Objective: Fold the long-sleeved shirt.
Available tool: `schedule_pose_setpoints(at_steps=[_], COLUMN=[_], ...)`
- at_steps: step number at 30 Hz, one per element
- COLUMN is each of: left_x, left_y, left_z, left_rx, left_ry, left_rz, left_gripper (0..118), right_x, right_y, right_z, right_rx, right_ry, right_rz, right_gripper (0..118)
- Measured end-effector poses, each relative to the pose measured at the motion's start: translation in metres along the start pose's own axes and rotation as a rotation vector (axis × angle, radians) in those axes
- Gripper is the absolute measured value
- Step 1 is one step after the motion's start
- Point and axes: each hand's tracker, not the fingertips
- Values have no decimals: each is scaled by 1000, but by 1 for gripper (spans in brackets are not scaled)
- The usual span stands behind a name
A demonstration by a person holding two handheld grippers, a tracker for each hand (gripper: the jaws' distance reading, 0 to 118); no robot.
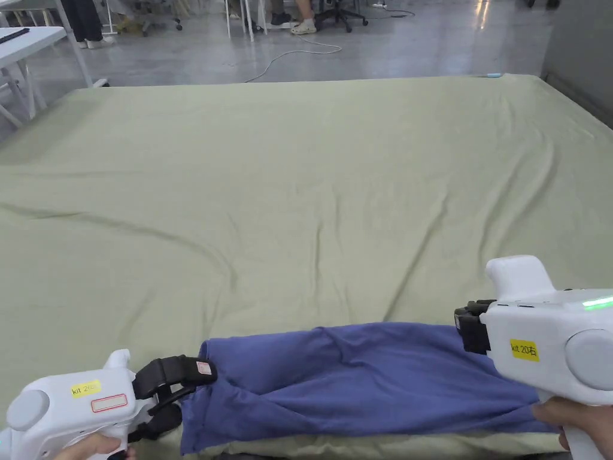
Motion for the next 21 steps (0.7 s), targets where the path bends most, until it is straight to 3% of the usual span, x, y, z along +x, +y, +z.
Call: schedule_pose_setpoints(at_steps=[3,5,8,9,10,11,12,14,21], left_x=[-3,-2,12,19,24,25,26,33,43], left_y=[11,13,17,16,15,13,12,12,25], left_z=[-17,-41,-67,-73,-75,-75,-77,-69,-21], left_rx=[3,-70,-103,-102,-103,-103,-139,-101,-7], left_ry=[-175,-188,-177,-134,-86,16,1,-15,-39], left_rz=[72,115,4,-33,-67,-122,-160,-223,-200], left_gripper=[111,111,107,95,70,31,27,27,26], right_x=[0,1,4,6,8,9,11,13,18], right_y=[1,1,1,0,0,-1,-2,-4,-1], right_z=[1,1,1,0,1,0,-2,-2,-3], right_rx=[1,-5,-11,-14,-18,-23,-28,-35,-34], right_ry=[1,-1,-19,-22,-25,-30,-35,-40,-41], right_rz=[-16,-16,-25,-32,-36,-39,-40,-45,-55], right_gripper=[0,0,0,0,0,0,0,0,0])
